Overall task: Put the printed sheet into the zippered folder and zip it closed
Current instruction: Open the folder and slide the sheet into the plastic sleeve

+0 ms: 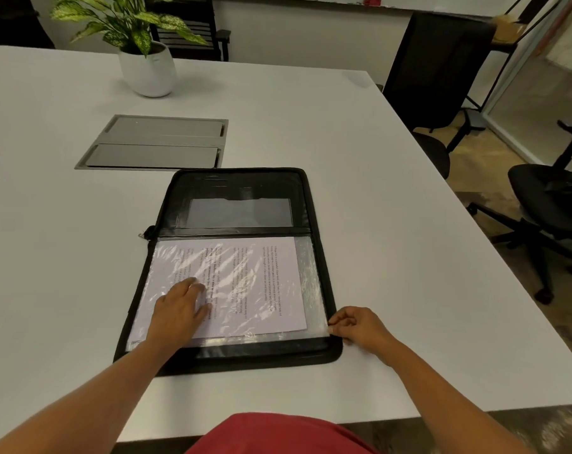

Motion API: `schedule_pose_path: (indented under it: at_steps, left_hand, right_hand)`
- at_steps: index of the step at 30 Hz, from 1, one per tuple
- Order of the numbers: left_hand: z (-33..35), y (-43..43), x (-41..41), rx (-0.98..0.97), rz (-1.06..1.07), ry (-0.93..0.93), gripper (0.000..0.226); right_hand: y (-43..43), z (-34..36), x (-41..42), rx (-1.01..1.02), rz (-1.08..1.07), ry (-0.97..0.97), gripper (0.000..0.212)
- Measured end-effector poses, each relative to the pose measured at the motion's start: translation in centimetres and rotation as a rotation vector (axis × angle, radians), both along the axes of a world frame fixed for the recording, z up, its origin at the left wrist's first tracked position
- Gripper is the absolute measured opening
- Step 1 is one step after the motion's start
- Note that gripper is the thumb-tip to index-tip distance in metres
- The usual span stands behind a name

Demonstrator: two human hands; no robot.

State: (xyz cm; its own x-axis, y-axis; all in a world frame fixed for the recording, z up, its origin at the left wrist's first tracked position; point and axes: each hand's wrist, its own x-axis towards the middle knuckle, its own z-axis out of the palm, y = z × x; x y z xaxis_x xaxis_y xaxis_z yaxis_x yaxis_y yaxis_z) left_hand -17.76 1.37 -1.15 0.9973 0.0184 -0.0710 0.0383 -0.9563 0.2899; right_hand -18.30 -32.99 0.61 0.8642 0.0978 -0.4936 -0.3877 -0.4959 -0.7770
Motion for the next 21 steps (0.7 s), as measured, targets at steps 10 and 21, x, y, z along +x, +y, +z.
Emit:
schedule_pose_path:
  at_steps: [10, 21]
  left_hand:
    - [0.0, 5.1, 1.4, -0.038, -0.042, 0.084, 0.054]
    - [-0.7, 6.8, 2.2, -0.056, -0.144, 0.262, 0.065]
  right_hand:
    - [8.1, 0.6, 0.0, -0.222, 0.186, -0.374, 0.004]
    - [15.9, 0.2, -1.3, -0.291, 0.659, -0.281, 0.04]
